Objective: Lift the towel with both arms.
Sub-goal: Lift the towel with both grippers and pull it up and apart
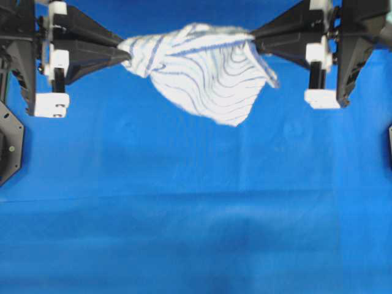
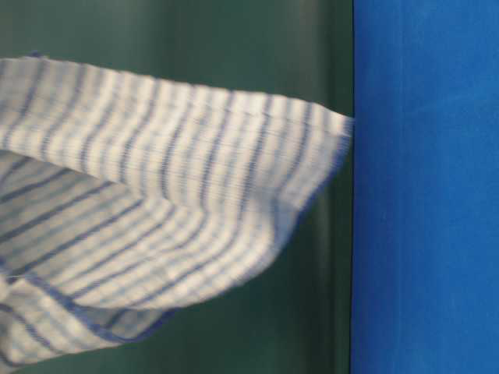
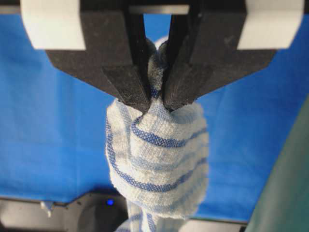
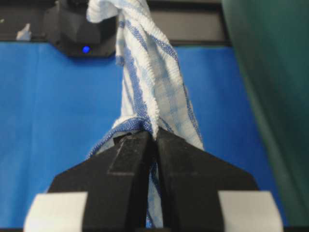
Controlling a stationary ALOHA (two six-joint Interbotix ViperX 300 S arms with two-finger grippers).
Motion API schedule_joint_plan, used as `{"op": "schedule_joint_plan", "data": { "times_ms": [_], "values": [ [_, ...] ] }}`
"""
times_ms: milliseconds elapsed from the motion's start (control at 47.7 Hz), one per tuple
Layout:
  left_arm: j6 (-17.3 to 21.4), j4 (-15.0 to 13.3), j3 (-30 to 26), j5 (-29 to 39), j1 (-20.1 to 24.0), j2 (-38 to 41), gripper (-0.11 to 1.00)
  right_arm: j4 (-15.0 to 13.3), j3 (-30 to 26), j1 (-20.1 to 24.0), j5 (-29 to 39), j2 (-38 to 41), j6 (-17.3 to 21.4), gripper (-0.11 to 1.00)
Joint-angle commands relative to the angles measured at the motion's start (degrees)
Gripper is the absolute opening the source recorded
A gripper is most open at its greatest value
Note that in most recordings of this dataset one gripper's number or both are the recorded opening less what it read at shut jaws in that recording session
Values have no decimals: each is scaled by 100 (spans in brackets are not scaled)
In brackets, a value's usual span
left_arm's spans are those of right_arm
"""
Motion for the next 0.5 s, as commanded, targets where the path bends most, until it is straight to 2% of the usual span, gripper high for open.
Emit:
{"op": "schedule_joint_plan", "data": {
  "times_ms": [0, 482],
  "values": [
    [0, 0, -334, 88, 18, -53, 5, -62, -325, -9, 88, -79, -18, 5],
    [9, 9, -404, 114, 18, -44, 6, -62, -422, -9, 132, -35, -123, 5]
  ]
}}
